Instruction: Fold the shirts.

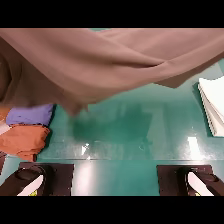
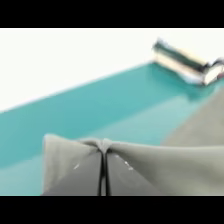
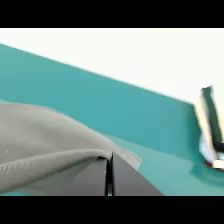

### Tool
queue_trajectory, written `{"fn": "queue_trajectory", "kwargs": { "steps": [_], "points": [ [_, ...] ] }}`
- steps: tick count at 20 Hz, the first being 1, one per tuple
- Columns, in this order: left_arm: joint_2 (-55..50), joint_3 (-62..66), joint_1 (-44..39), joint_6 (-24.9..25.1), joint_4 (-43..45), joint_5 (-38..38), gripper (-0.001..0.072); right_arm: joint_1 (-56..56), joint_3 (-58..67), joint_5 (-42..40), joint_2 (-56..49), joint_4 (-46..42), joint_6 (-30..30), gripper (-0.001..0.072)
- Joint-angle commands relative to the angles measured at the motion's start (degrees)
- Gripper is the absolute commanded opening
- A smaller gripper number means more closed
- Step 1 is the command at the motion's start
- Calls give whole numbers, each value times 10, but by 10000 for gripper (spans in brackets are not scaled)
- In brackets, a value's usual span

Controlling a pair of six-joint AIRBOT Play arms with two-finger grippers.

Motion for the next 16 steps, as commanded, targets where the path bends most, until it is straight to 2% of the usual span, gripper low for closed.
{"fn": "queue_trajectory", "kwargs": {
  "steps": [1, 3, 5, 9, 12, 16],
  "points": [
    [-3, 16, 0, -7, 19, 19, 28, 0, 78, 74, -31, -52, 18, 12],
    [-24, 11, 0, -8, 66, 20, 28, 0, 49, 93, -47, -68, 31, 12],
    [-44, -48, 0, -8, 113, 12, 28, 0, -23, 108, -67, -66, 40, 12],
    [-145, -217, 0, -3, 119, 6, 28, 0, -113, 159, -181, -66, 54, 12],
    [-270, -277, 0, 8, 122, 51, 28, 2, -151, 136, -293, -66, 54, 12],
    [-420, -278, 1, 5, 121, 119, 29, 12, -152, 66, -418, -62, 54, 12]
  ]
}}
